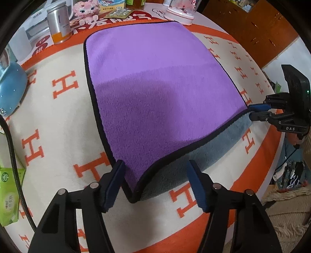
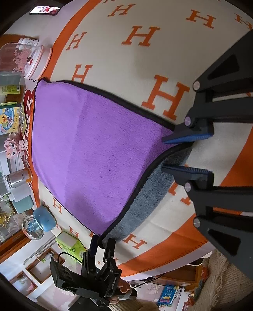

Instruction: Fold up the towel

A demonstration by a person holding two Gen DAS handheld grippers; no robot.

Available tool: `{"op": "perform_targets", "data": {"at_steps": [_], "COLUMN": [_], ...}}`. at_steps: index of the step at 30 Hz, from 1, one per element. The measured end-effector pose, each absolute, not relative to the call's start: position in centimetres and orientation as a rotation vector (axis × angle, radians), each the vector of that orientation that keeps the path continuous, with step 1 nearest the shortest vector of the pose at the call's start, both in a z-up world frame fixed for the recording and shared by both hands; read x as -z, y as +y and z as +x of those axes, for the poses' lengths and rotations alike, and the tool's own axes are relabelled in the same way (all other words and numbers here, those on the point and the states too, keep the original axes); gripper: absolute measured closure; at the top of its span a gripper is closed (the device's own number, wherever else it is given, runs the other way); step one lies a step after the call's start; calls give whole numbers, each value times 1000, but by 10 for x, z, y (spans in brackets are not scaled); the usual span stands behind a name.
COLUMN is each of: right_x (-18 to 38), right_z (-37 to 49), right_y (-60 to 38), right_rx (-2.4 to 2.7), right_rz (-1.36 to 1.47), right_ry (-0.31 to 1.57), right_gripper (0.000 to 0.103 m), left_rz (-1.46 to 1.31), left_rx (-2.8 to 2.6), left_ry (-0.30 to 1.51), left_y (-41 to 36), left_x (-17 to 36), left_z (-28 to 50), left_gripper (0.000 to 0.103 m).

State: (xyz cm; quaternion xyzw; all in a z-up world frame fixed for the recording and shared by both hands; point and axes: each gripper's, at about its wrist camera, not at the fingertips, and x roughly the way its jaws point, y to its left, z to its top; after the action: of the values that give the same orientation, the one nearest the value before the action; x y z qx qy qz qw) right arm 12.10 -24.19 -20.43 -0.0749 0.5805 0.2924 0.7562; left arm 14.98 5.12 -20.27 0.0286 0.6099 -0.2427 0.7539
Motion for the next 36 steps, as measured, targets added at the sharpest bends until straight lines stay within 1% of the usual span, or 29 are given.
{"op": "perform_targets", "data": {"at_steps": [1,3,4,5,6,8,12,17,26,32,36], "right_x": [204,204,204,204,204,203,200,192,167,141,122], "right_z": [121,121,122,121,121,120,116,108,99,112,141], "right_y": [-242,-242,-243,-243,-243,-242,-239,-232,-224,-213,-204], "right_rx": [-638,-635,-633,-631,-626,-615,-573,-487,-305,-202,-173], "right_rz": [-161,-156,-150,-149,-151,-150,-163,-188,-176,-175,-175], "right_ry": [1265,1265,1266,1266,1265,1263,1252,1215,1140,1074,1036], "right_gripper": [84,87,88,90,91,94,98,98,99,99,99], "left_rz": [62,61,64,73,80,80,121,163,106,127,115], "left_rx": [536,547,548,546,543,542,512,441,324,276,222], "left_ry": [1336,1346,1349,1348,1345,1341,1325,1306,1232,1181,1147], "left_y": [51,51,51,50,50,49,47,43,53,54,54], "left_x": [204,206,207,208,207,205,201,194,164,145,129], "left_z": [150,148,148,147,145,143,136,129,136,158,189], "left_gripper": [49,64,65,70,80,92,95,96,96,96,96]}}
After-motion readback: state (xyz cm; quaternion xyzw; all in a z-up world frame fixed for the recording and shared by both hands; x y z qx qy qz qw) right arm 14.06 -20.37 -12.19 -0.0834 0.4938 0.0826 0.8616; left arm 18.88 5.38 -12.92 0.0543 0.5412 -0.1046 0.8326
